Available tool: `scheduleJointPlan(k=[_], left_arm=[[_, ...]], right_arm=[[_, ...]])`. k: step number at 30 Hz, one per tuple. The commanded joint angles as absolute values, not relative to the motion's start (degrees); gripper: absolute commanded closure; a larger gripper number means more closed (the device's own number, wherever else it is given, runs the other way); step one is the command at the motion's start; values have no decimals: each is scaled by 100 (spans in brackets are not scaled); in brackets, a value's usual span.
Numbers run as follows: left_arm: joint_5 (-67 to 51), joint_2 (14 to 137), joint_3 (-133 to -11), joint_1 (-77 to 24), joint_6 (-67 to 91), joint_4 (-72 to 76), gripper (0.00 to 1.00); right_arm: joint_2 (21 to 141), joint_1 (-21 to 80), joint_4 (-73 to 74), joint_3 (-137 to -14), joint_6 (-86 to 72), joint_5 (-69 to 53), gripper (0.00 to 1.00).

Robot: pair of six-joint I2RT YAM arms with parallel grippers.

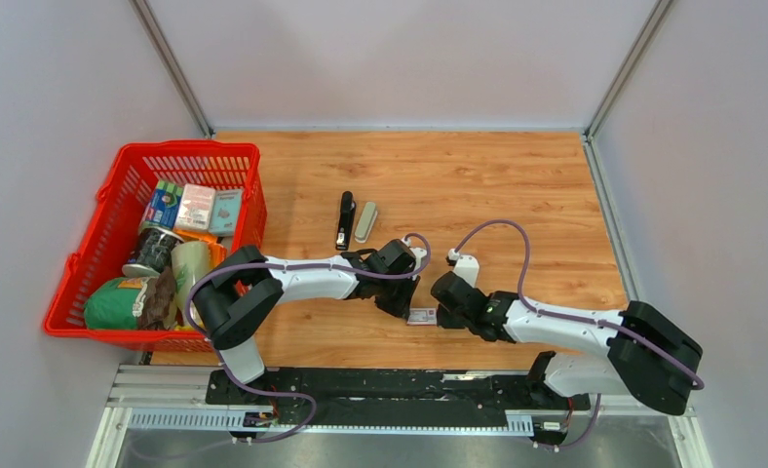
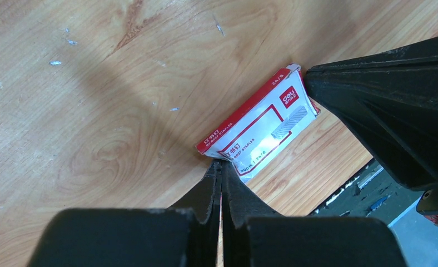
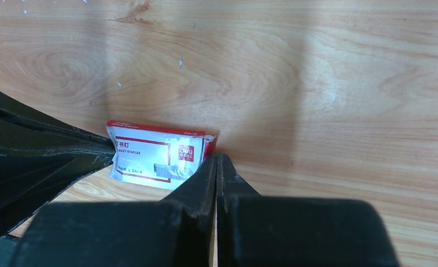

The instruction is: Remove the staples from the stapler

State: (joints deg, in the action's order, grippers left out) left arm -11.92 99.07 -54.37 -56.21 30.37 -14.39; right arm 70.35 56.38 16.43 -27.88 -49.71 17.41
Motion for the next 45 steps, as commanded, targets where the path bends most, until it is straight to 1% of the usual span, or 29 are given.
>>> scheduleJointPlan(k=[1, 5, 8, 13, 15, 16, 17, 18, 20, 21, 22, 24, 29, 30, 34, 35, 36, 37, 38, 39, 45], left_arm=[[-1178, 9905, -5537, -5687, 3050, -1424, 100], [-1108, 9818, -5502, -5695, 3024, -1450, 100], [-1029, 9765, -5502, -5687, 3006, -1520, 100], [-757, 9607, -5624, -5695, 2927, -1748, 99], [-564, 9528, -5730, -5687, 2848, -1915, 93], [-476, 9484, -5791, -5687, 2822, -2047, 88], [-327, 9405, -5809, -5687, 2760, -2100, 85], [-247, 9343, -5879, -5687, 2734, -2222, 80], [-18, 9150, -5993, -5695, 2628, -2416, 75], [191, 9097, -6012, -5695, 2576, -2495, 74], [411, 8905, -6125, -5687, 2488, -2679, 67], [702, 8719, -6161, -5687, 2417, -2812, 62], [1081, 8297, -6161, -5687, 2347, -3041, 55], [1107, 8192, -6144, -5695, 2347, -3050, 52], [1291, 7850, -6100, -5687, 2364, -3120, 44], [1335, 7805, -6100, -5695, 2364, -3138, 37], [1484, 7692, -6091, -5687, 2356, -3207, 32], [1572, 7647, -6100, -5695, 2364, -3286, 24], [1695, 7542, -6117, -5695, 2364, -3322, 23], [1766, 7506, -6143, -5687, 2364, -3427, 18], [2127, 7005, -6144, -5687, 2364, -3612, 18]], right_arm=[[7137, 5722, 1555, -2944, -5045, 1617, 100], [6970, 5722, 1818, -2962, -5001, 1889, 100], [6830, 5722, 2012, -3023, -4957, 2100, 93], [6680, 5722, 2346, -3181, -4861, 2425, 84], [6618, 5722, 2469, -3260, -4808, 2574, 78], [6583, 5713, 2531, -3296, -4764, 2653, 76], [6531, 5722, 2566, -3339, -4720, 2724, 74], [6487, 5722, 2636, -3392, -4659, 2786, 70], [6399, 5713, 2759, -3541, -4510, 3031, 67], [6346, 5722, 2803, -3612, -4404, 3119, 66], [6276, 5713, 2908, -3778, -4221, 3294, 59], [6197, 5722, 2953, -3919, -4087, 3436, 50], [6108, 5713, 2927, -4174, -3797, 3524, 38], [6108, 5713, 2927, -4218, -3736, 3542, 34], [6073, 5704, 2909, -4438, -3490, 3656, 11], [6047, 5713, 2918, -4482, -3420, 3691, 5], [6021, 5713, 2901, -4543, -3349, 3726, 0], [5994, 5722, 2883, -4587, -3279, 3770, 0], [5942, 5704, 2857, -4623, -3209, 3814, 0], [5915, 5713, 2848, -4667, -3147, 3858, 0], [5818, 5713, 2874, -4992, -2910, 3990, 0]])
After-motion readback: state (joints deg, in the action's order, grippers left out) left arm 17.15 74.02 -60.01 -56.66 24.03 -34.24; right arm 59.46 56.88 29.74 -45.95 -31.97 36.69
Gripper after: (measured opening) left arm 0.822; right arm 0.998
